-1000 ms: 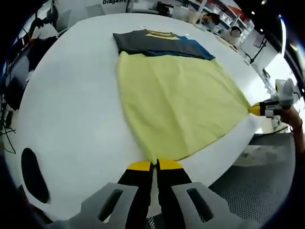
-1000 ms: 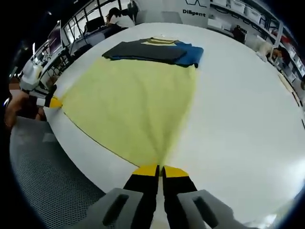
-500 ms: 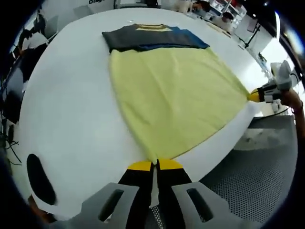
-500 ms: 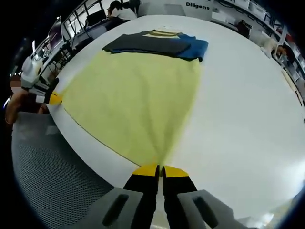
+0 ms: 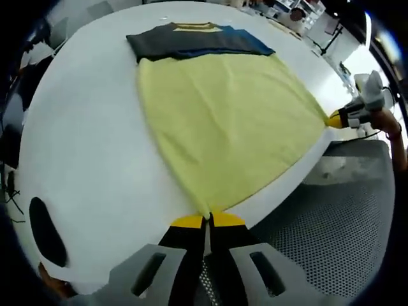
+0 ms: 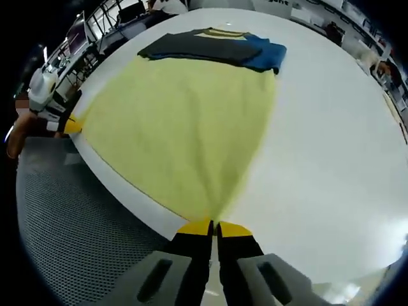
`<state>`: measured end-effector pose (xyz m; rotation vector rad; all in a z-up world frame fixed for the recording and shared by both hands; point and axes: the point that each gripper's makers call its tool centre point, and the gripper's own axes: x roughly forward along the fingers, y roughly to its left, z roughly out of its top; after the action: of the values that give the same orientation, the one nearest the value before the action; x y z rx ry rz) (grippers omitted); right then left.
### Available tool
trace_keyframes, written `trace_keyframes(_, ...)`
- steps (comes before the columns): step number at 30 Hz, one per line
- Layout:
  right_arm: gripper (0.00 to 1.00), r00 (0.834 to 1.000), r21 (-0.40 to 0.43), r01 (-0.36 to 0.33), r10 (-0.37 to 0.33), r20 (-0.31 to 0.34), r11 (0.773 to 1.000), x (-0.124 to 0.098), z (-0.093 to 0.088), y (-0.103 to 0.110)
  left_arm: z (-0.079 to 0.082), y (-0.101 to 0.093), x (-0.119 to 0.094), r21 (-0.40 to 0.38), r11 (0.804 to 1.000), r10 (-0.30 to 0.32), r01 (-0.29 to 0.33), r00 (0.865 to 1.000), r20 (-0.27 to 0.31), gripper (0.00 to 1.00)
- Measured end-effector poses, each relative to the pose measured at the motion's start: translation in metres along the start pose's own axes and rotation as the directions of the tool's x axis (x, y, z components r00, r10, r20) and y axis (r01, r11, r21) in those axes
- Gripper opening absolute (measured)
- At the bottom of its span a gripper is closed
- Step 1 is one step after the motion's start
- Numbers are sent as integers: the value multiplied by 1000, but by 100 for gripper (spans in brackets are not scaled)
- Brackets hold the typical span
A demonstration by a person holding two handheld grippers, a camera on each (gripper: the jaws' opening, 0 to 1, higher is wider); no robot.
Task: Fold the garment on the visible template until the final outline fits inside the template.
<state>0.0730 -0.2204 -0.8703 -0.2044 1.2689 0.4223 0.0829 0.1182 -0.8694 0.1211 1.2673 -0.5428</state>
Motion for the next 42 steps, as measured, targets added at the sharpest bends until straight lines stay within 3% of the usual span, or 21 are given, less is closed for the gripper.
trace_keyframes(20, 0, 997, 28, -23, 25, -67, 999, -6, -22, 8, -27, -13, -4, 42, 998, -42, 46, 994, -102, 0)
trace_keyframes(32, 0, 996, 21, -33, 35, -76, 999, -9, -26, 12, -32, -17, -4, 50, 997, -49, 54, 994, -99, 0)
trace_keyframes(42, 0, 996, 27, -31, 34, -81, 999, -8, -26, 12, -29, -16, -8, 3, 997, -71, 72, 994, -87, 0)
